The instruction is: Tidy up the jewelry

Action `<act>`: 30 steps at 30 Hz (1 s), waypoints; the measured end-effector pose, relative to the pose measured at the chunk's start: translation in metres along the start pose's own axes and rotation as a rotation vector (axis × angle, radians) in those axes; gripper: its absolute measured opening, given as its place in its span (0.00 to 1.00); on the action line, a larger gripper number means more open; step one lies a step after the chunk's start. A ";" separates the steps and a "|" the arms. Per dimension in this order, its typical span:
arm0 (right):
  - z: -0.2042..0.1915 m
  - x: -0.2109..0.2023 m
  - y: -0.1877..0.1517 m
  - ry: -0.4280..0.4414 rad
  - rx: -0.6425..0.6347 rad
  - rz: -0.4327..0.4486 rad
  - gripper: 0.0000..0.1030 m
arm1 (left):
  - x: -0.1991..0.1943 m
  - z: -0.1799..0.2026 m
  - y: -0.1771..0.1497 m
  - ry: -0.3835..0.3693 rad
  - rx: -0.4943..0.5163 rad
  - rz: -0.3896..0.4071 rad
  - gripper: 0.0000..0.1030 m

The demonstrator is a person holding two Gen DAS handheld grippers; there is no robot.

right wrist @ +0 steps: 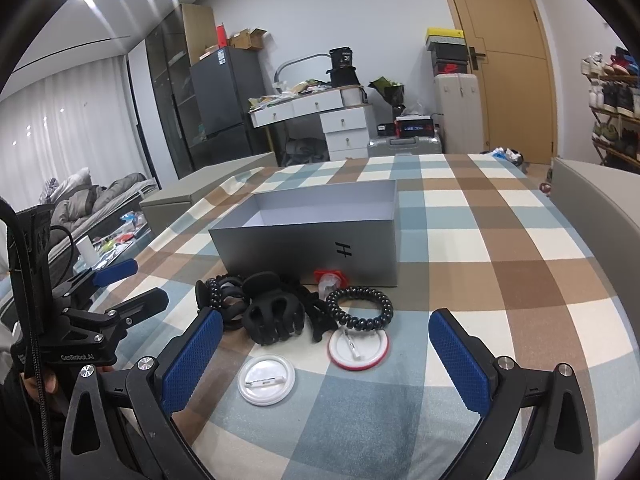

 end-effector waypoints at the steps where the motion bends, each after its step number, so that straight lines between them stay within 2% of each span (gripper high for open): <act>1: 0.000 0.000 0.000 0.001 0.000 0.000 1.00 | 0.000 0.000 0.000 0.000 0.000 0.000 0.99; 18: 0.001 0.000 0.001 -0.023 0.001 -0.005 1.00 | 0.002 0.003 0.001 -0.003 -0.002 -0.011 0.99; 23: 0.002 -0.015 0.006 -0.066 0.013 0.065 1.00 | -0.002 0.001 0.005 -0.039 -0.022 -0.020 0.99; 26: 0.007 -0.011 0.005 -0.047 0.056 0.020 1.00 | -0.002 0.002 0.006 -0.091 -0.043 -0.035 0.99; 30: 0.002 -0.001 -0.001 -0.016 0.056 -0.060 1.00 | -0.001 0.009 0.004 -0.087 -0.013 -0.037 0.99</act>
Point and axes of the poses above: each gripper's, at about its wrist camera, not at the fingertips, and x roughly the way its jaws point, z to its right, y to its top, the point moved 2 cm from there along x, roughly the way its jaws point, and after that the axes turned 2 degrees about y, right-handed, at the moved point
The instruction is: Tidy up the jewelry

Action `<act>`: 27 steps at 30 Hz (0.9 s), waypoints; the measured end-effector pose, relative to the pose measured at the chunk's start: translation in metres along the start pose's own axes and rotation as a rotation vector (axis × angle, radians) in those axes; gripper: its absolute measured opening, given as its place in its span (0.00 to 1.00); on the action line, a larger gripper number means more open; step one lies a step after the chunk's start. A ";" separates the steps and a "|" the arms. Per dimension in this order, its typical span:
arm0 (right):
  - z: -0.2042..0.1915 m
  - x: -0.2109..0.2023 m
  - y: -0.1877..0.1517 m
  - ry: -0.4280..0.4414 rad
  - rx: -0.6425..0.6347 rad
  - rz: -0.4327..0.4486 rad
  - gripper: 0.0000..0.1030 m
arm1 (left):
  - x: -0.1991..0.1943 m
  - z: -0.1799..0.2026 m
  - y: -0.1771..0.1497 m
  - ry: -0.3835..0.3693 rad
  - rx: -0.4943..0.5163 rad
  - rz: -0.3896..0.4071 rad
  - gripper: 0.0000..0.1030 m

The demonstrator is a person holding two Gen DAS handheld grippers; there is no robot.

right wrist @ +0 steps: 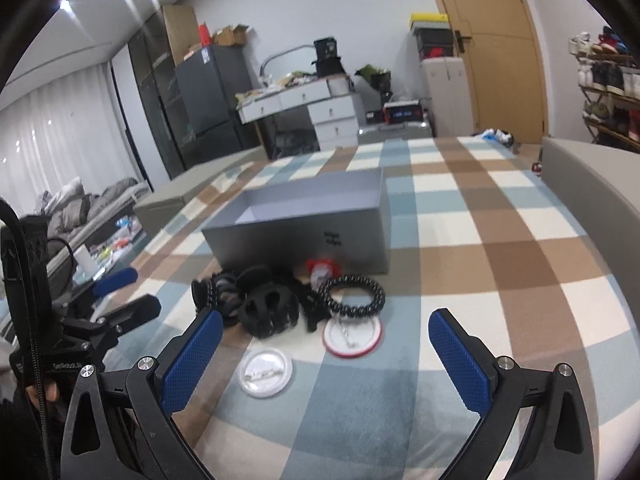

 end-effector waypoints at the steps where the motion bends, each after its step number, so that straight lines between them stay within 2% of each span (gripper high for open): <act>1: -0.002 0.004 -0.002 0.004 -0.015 -0.021 0.99 | 0.000 0.001 -0.001 0.001 0.005 0.000 0.99; 4: -0.007 0.012 -0.008 0.011 -0.046 -0.072 0.88 | 0.000 0.002 -0.002 0.009 0.011 0.002 0.99; 9: -0.014 0.018 -0.008 0.023 -0.065 -0.097 0.74 | 0.004 0.002 -0.002 0.052 0.021 -0.008 0.99; 12: -0.015 0.024 -0.006 0.043 -0.059 -0.120 0.70 | 0.005 0.001 -0.002 0.039 0.013 -0.022 0.99; 15: -0.016 0.027 -0.005 0.043 -0.058 -0.135 0.68 | 0.002 0.003 -0.001 0.018 0.016 -0.019 0.99; 20: -0.008 0.028 -0.003 -0.021 -0.051 -0.134 0.68 | 0.002 0.008 -0.001 -0.009 0.023 -0.012 0.99; 23: 0.001 0.031 0.003 -0.039 -0.018 -0.144 0.67 | 0.005 0.009 -0.002 -0.018 0.009 -0.034 0.99; 25: 0.006 0.036 0.007 -0.045 0.006 -0.158 0.63 | 0.008 0.010 -0.003 -0.054 0.002 -0.064 0.99; 27: 0.009 0.042 0.010 -0.040 0.026 -0.176 0.63 | 0.012 0.011 -0.005 -0.080 0.002 -0.101 0.99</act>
Point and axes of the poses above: each gripper's, at about its wrist camera, not at the fingertips, and x roughly the way its jaws point, z to its right, y to its top, the point moved 2 cm from there along x, roughly the way its jaws point, and after that the axes turned 2 degrees about y, right-handed, at the moved point
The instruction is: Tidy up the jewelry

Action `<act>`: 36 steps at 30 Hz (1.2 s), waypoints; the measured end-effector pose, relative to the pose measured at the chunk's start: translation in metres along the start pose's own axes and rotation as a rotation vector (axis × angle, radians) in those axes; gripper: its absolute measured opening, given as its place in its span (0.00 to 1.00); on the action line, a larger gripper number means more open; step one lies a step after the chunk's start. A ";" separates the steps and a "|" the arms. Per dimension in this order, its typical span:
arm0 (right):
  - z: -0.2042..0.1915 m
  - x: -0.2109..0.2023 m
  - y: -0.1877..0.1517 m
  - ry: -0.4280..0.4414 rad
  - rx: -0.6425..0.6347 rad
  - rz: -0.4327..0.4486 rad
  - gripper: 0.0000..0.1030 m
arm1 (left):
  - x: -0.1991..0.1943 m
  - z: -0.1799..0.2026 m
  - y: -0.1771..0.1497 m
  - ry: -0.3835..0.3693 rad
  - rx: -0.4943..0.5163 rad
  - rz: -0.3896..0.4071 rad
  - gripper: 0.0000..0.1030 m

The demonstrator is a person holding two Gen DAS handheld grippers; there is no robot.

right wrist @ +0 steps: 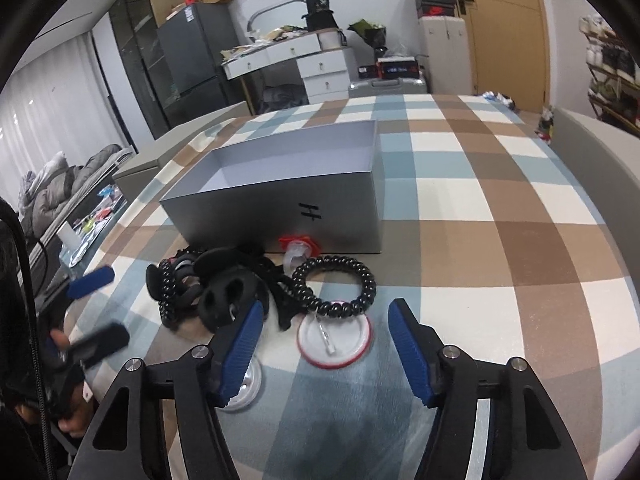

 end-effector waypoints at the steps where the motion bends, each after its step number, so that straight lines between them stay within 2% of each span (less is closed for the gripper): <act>1: 0.001 0.004 0.002 0.007 0.014 -0.015 0.63 | 0.000 0.000 0.000 0.008 -0.003 0.008 0.99; 8: 0.000 0.017 0.009 -0.015 0.044 -0.050 0.62 | -0.003 -0.008 0.000 0.087 -0.020 0.040 0.99; 9: -0.001 0.019 0.010 -0.022 0.035 -0.053 0.60 | -0.003 -0.008 0.000 0.089 -0.019 0.039 0.99; 12: -0.007 0.022 0.009 -0.058 -0.009 -0.057 0.44 | -0.001 -0.009 0.002 0.087 -0.018 0.035 0.99; 16: -0.008 0.017 0.007 -0.040 -0.021 -0.041 0.30 | -0.001 -0.012 0.005 0.075 -0.028 0.033 0.99; 24: -0.005 -0.009 -0.005 0.042 -0.011 0.032 0.27 | 0.009 -0.014 0.006 0.019 -0.068 -0.014 0.99; 26: -0.005 -0.016 -0.007 0.072 -0.005 0.055 0.27 | 0.010 -0.010 0.006 0.009 -0.056 -0.029 0.99; 31: -0.005 -0.023 -0.010 0.116 0.013 0.072 0.28 | 0.020 -0.005 0.007 0.037 -0.001 -0.081 0.99; 36: -0.007 -0.020 -0.010 0.128 0.009 0.063 0.28 | 0.024 0.000 0.006 -0.006 0.014 -0.110 0.98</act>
Point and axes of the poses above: each gripper's, at about its wrist camera, not at the fingertips, and x roughly the way its jaws point, z to its right, y to its top, the point moved 2 cm from there along x, roughly the way its jaws point, and after that the axes turned 2 degrees about y, right-handed, at the moved point
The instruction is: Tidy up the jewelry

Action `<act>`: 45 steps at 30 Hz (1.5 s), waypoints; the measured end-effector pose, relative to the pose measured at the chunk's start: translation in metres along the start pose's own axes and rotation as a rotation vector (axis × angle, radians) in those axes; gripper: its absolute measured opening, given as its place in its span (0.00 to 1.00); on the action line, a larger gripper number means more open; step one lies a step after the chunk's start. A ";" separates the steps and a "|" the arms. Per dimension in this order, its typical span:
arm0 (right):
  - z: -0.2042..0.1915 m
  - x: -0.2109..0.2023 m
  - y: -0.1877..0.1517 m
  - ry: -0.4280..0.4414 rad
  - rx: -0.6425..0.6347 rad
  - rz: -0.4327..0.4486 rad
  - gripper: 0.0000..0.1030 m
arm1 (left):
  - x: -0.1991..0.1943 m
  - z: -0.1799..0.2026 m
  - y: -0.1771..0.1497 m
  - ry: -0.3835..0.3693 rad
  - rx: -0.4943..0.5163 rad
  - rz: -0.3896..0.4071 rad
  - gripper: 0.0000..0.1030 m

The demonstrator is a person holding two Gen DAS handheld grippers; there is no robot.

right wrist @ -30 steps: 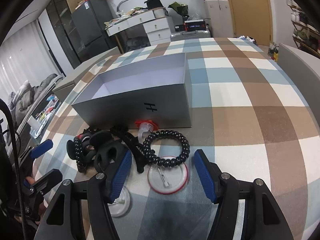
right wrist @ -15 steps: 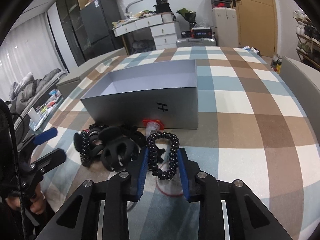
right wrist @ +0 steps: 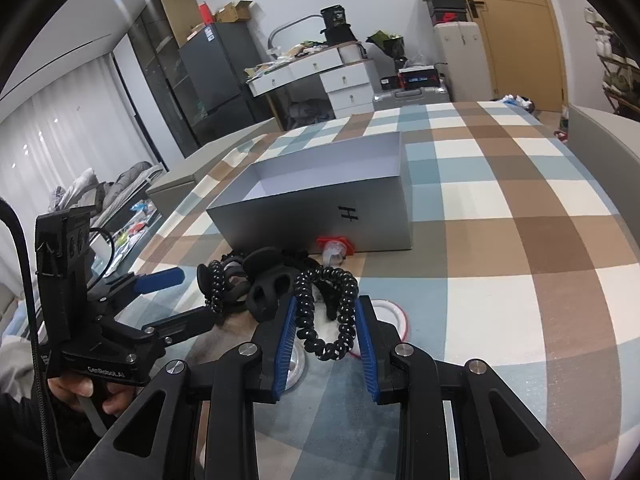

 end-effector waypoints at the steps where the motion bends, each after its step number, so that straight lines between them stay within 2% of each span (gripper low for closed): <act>1: 0.000 0.000 0.000 0.001 -0.002 0.000 0.28 | 0.001 0.002 0.000 0.001 0.010 -0.003 0.95; 2: 0.000 0.000 -0.001 0.001 -0.003 0.000 0.28 | 0.001 0.004 0.000 -0.002 0.020 -0.005 0.92; 5: 0.000 -0.001 -0.001 0.006 0.001 0.005 0.28 | 0.005 0.008 0.001 -0.021 0.046 -0.031 0.67; 6: 0.000 -0.002 -0.001 0.007 0.002 0.005 0.28 | 0.006 0.008 0.000 -0.024 0.046 -0.036 0.55; 7: 0.000 -0.002 -0.001 0.008 0.003 0.007 0.28 | 0.006 0.008 -0.001 -0.033 0.047 -0.042 0.47; 12: 0.001 -0.004 -0.001 0.009 0.006 0.011 0.28 | -0.001 0.008 -0.004 -0.051 0.056 -0.014 0.36; 22: 0.002 -0.006 0.001 0.007 0.000 0.021 0.28 | -0.015 0.012 -0.006 -0.051 0.063 0.042 0.35; 34: 0.002 -0.005 0.000 0.003 0.000 0.016 0.29 | -0.007 0.008 -0.011 -0.060 0.040 0.002 0.39; 45: 0.003 -0.005 0.000 0.000 0.000 0.020 0.30 | -0.022 0.011 -0.007 -0.077 0.041 0.066 0.39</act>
Point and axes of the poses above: each gripper's, at about its wrist camera, not at the fingertips, and x roughly the way its jaws point, z to its right, y to its top, the point moved 2 cm from there along x, roughly the way its jaws point, and after that the axes turned 2 degrees about y, right-handed, at the moved point
